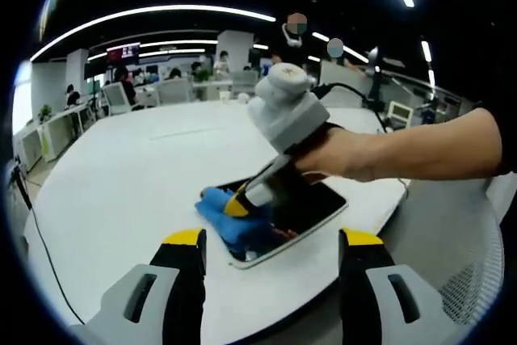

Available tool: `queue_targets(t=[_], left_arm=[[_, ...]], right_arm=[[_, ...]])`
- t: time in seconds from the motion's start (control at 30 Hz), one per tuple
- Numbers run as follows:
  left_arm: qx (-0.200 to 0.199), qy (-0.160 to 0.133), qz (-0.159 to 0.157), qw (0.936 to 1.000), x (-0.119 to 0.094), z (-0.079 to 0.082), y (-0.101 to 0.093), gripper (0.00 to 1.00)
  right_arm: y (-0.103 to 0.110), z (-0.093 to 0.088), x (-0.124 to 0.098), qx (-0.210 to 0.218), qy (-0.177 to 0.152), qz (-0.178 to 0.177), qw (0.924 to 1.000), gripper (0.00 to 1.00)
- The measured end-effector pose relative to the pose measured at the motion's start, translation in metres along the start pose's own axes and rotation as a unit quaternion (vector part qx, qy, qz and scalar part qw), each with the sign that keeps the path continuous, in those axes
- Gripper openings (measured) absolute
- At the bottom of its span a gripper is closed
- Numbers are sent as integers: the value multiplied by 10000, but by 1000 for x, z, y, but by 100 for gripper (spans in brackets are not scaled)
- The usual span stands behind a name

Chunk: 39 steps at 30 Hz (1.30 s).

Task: Wipe the mirror surface with the cleaning cloth until all visible marks leave the cleaned area.

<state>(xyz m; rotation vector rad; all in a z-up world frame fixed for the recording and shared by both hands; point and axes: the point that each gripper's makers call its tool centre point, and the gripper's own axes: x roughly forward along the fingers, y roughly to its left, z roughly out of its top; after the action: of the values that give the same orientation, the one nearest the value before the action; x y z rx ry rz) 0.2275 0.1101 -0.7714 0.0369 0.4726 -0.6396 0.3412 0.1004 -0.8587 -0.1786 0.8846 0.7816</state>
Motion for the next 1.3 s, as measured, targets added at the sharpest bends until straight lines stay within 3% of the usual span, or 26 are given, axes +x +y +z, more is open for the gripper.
queue_targets(t=[1.3], left_arm=[[26, 139, -43, 9999, 2, -6, 0, 66]], right_arm=[[-29, 27, 14, -131, -129, -326, 9993, 4]])
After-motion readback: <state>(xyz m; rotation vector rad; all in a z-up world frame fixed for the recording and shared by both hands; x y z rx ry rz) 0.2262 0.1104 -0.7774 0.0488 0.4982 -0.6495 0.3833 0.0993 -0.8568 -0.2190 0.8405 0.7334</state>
